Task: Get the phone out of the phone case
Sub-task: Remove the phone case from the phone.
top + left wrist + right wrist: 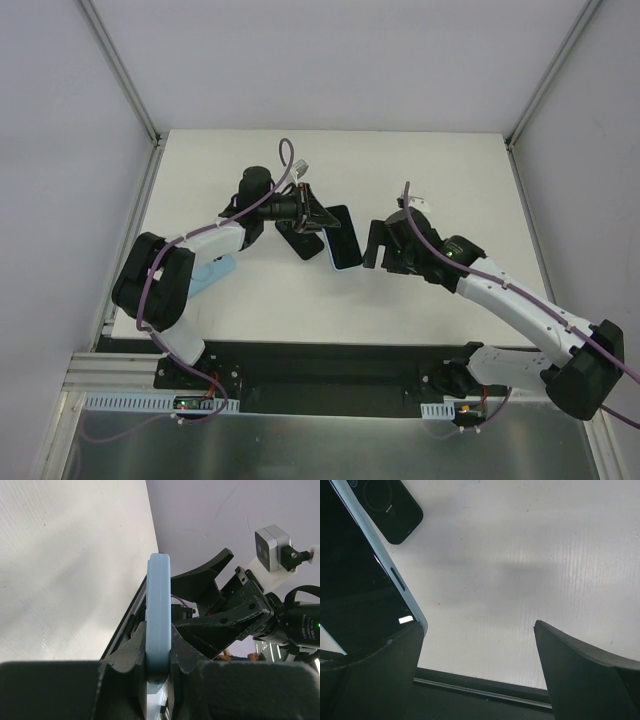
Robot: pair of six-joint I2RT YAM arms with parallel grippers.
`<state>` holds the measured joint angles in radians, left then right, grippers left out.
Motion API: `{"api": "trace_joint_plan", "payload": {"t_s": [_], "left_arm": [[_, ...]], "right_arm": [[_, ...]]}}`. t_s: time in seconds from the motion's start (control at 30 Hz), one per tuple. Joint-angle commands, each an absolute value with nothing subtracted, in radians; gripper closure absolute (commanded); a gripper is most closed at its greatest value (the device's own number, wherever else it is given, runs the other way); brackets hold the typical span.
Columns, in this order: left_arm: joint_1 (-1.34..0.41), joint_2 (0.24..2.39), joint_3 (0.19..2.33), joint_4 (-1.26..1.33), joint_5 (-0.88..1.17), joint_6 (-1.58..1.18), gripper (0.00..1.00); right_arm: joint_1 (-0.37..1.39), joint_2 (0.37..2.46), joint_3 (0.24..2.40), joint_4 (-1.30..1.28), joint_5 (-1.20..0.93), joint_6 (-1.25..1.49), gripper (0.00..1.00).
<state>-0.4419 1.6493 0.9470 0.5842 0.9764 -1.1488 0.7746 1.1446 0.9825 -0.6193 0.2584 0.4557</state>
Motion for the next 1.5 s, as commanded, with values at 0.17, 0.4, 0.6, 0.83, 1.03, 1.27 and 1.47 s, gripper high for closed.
{"api": "trace_joint_plan", "payload": {"t_s": [0.17,0.4,0.6,0.83,1.03,1.27,1.47], "left_arm": [[-0.448,1.505,1.0,0.856,1.045,-1.406,1.0],[-0.448,1.454,0.971,0.93,0.991,-1.517,1.0],[-0.446,1.402,0.989,0.844,0.976,-1.471,1.0],[-0.436,1.42,0.986,0.827,1.006,-1.465,1.0],[-0.402,1.437,0.999,0.88,1.045,-1.525,1.0],[-0.399,1.445,1.0,0.954,1.049,-1.586,1.0],[-0.397,1.459,0.991,1.045,1.046,-1.654,1.0]], "right_arm": [[0.785,1.232,0.934,-0.614,0.259,0.434,0.06],[0.784,1.259,0.904,-0.523,0.172,0.452,0.05],[0.782,1.258,0.896,-0.522,0.179,0.469,0.06],[0.701,1.088,0.796,-0.295,-0.085,0.518,0.25],[0.545,0.979,0.66,-0.051,-0.34,0.61,0.38],[0.503,0.934,0.615,0.121,-0.463,0.684,0.48],[0.492,0.934,0.601,0.239,-0.494,0.756,0.73]]}}
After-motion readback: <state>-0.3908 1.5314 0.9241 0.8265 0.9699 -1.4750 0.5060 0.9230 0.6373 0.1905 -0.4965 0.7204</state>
